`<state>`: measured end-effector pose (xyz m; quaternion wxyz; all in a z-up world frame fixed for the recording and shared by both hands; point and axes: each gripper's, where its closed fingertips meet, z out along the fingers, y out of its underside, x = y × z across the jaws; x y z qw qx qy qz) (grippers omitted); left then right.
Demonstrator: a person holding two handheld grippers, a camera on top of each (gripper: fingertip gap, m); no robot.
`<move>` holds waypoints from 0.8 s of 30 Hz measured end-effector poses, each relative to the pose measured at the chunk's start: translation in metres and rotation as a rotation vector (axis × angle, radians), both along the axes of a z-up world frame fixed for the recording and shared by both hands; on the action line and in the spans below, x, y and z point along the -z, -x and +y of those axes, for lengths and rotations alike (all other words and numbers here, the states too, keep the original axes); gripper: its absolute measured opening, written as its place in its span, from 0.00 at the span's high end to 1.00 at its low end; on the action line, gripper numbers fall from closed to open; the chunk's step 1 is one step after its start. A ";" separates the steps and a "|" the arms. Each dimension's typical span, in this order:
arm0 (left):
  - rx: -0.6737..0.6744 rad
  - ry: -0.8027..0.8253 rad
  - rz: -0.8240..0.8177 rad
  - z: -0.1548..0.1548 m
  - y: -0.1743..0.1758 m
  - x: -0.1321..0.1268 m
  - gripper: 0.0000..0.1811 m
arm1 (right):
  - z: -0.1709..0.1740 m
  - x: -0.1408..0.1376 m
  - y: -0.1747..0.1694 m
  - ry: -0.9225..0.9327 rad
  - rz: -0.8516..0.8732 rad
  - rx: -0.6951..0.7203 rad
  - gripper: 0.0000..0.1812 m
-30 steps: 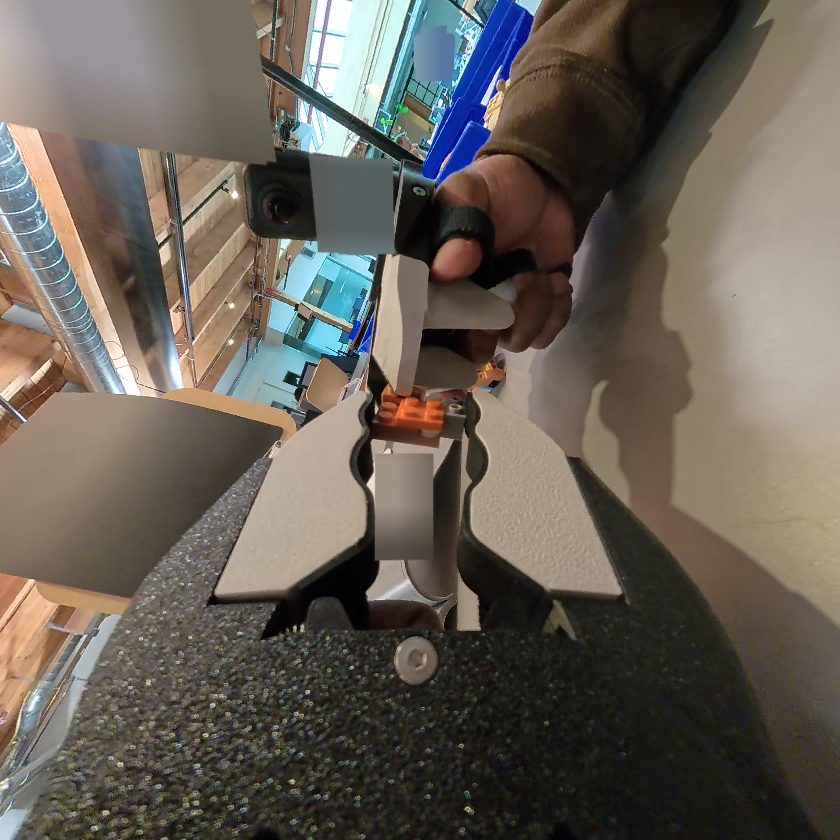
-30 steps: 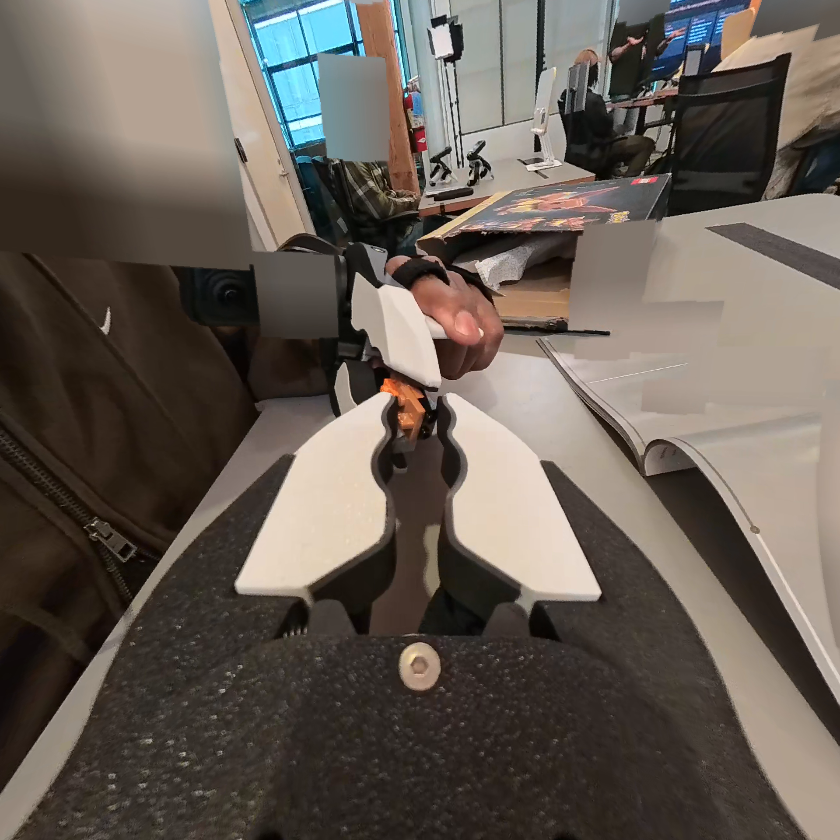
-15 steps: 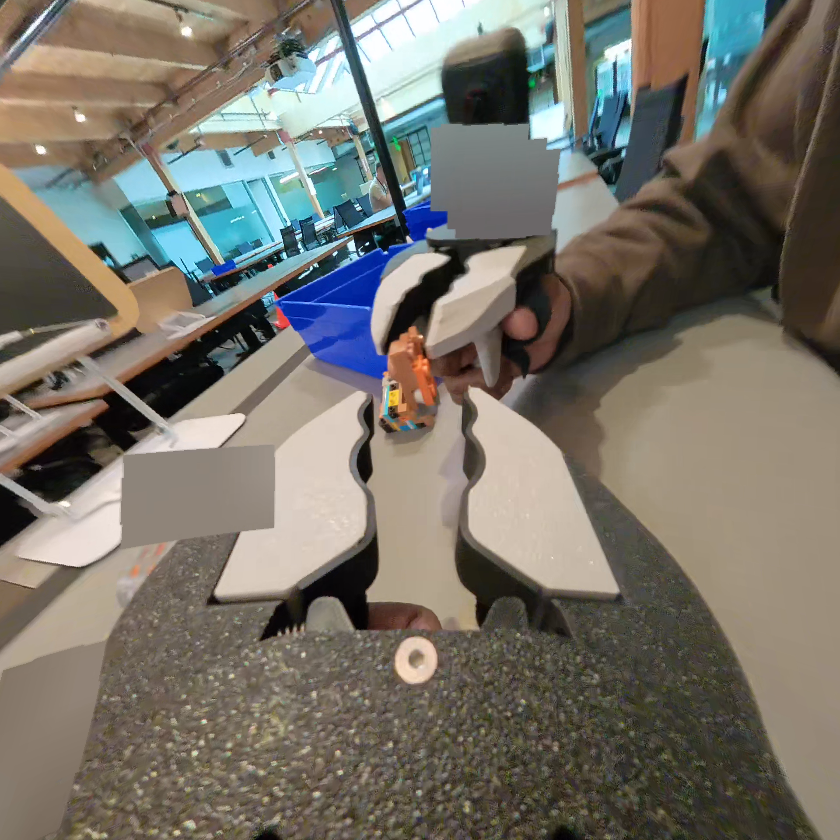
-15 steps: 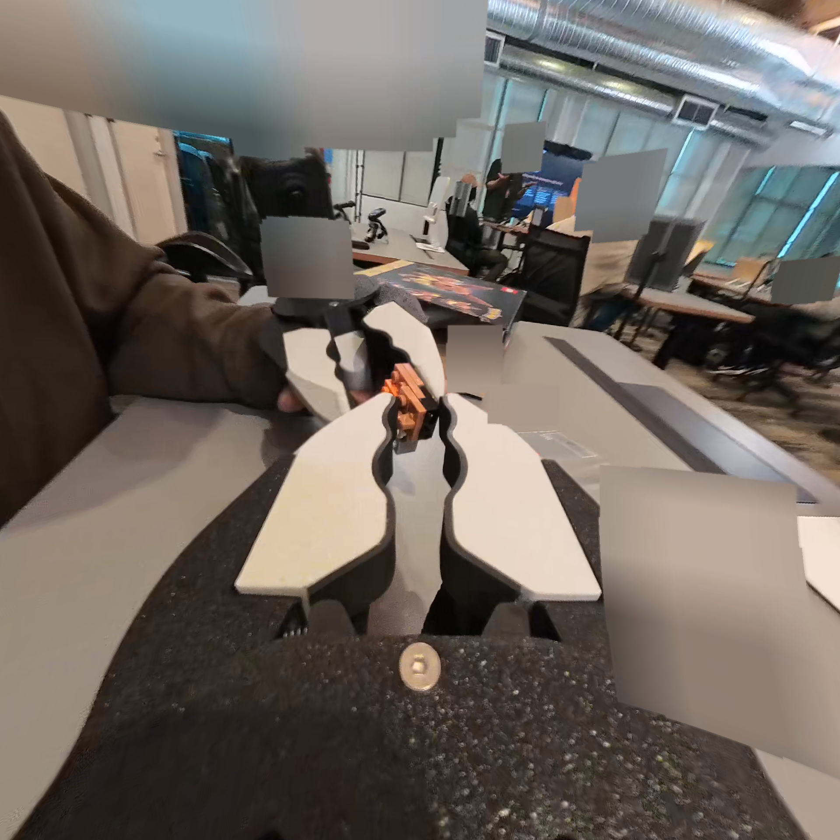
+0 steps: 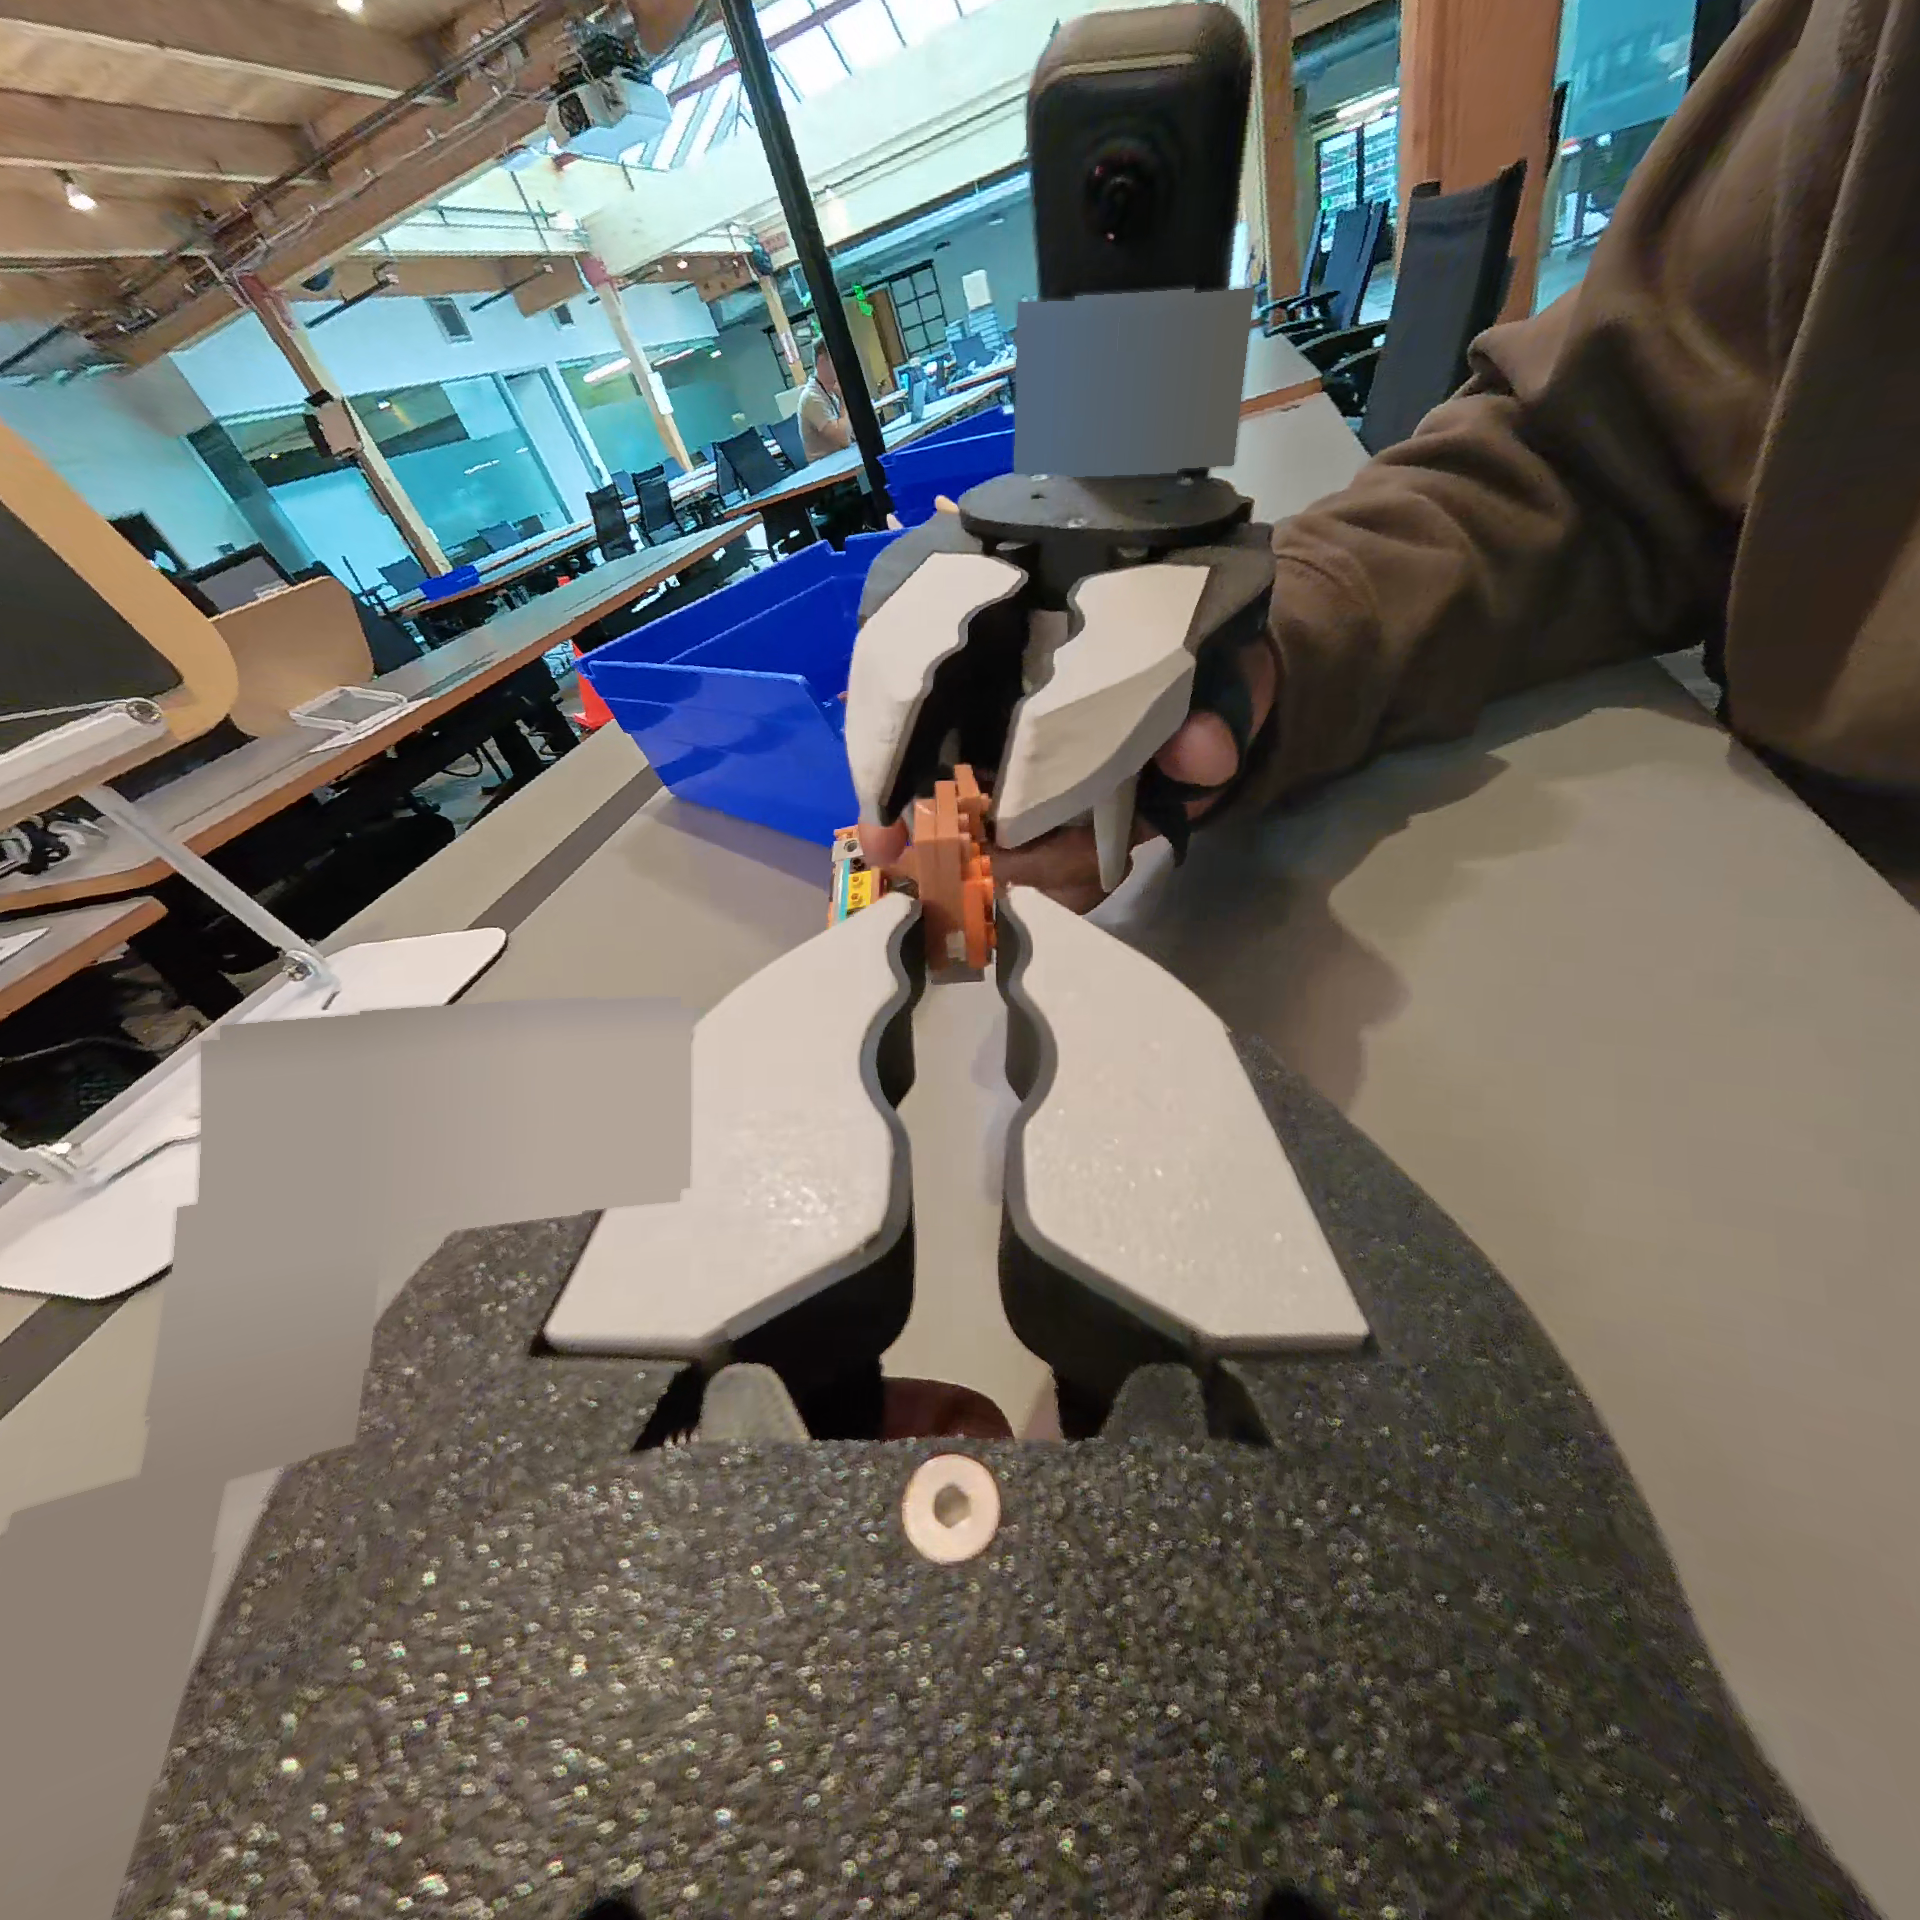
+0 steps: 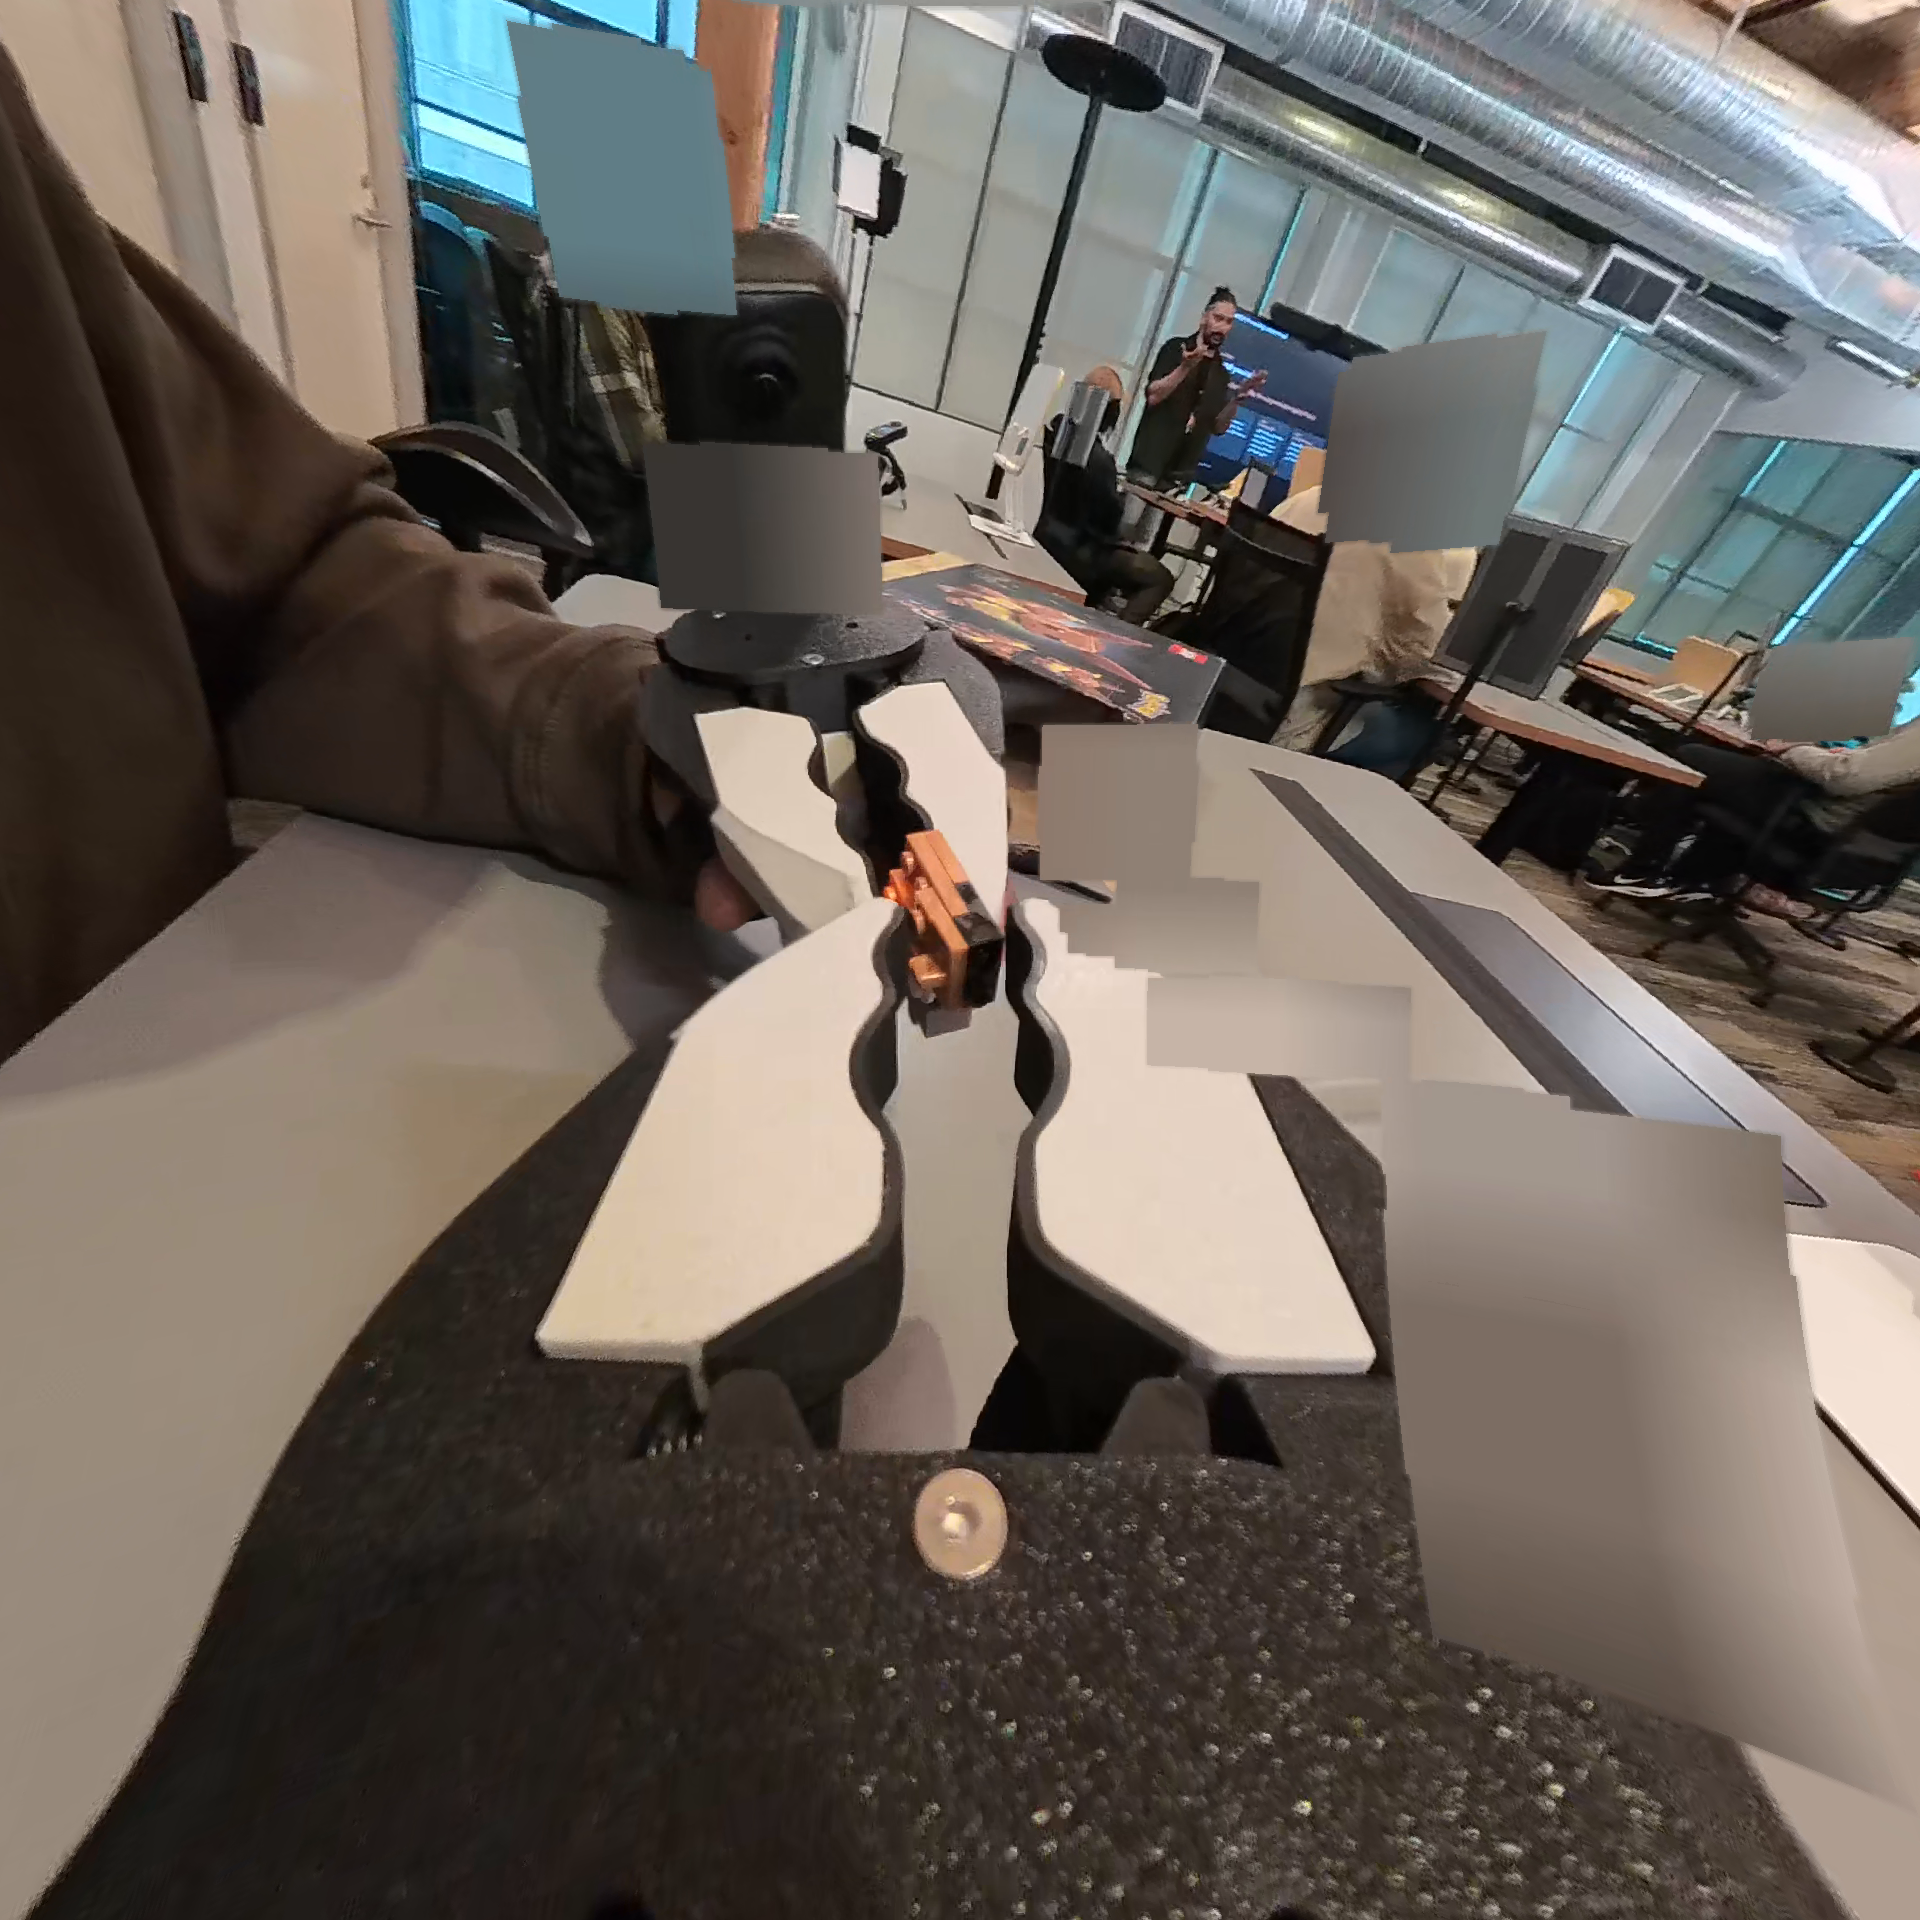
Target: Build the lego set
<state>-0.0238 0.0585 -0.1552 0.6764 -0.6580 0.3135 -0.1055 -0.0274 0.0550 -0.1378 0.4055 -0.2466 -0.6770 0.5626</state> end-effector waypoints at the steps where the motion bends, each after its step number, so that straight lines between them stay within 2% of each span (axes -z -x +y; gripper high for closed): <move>1: 0.001 0.001 0.006 0.000 0.000 0.001 0.93 | 0.000 0.000 0.000 0.004 -0.003 -0.005 0.90; 24: 0.031 0.004 0.000 -0.004 -0.003 0.001 0.93 | -0.003 0.001 -0.006 0.005 -0.043 -0.066 0.91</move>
